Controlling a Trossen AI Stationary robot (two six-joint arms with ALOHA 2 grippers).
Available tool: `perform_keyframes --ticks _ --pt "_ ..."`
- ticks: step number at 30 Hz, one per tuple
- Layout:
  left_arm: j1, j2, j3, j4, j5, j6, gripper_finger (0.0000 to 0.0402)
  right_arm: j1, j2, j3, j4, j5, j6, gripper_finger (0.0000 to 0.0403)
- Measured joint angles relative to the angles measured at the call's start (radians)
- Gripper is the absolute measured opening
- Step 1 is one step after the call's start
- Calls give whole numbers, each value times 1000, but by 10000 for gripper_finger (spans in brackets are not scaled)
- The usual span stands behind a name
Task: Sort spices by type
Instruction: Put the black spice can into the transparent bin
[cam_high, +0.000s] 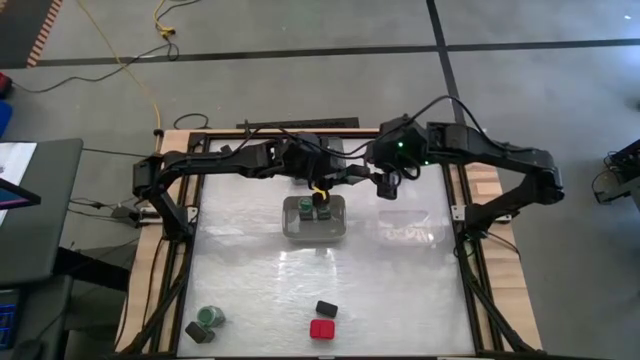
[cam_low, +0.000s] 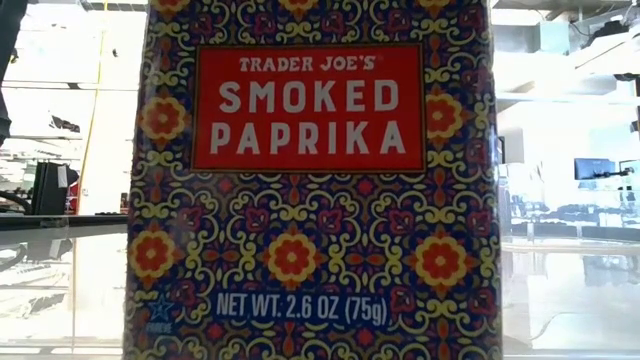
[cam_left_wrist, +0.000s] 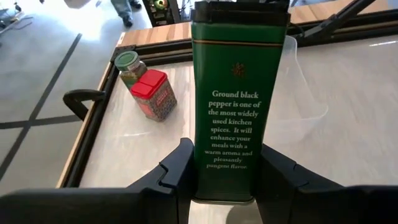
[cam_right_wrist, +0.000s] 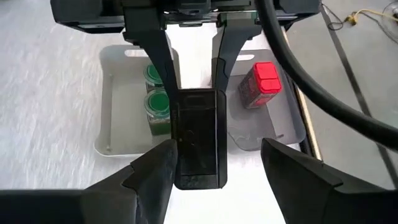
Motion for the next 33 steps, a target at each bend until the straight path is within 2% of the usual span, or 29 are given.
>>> perform_keyframes --ticks 12,19,33 --pt "0 1 0 2 -9 13 122 8 15 0 -4 -11 36 269" --pt "-7 0 2 72 5 -2 122 9 40 -2 -18 -12 38 269" --pt "-14 -1 2 45 11 -19 122 8 23 23 -4 -16 38 268"
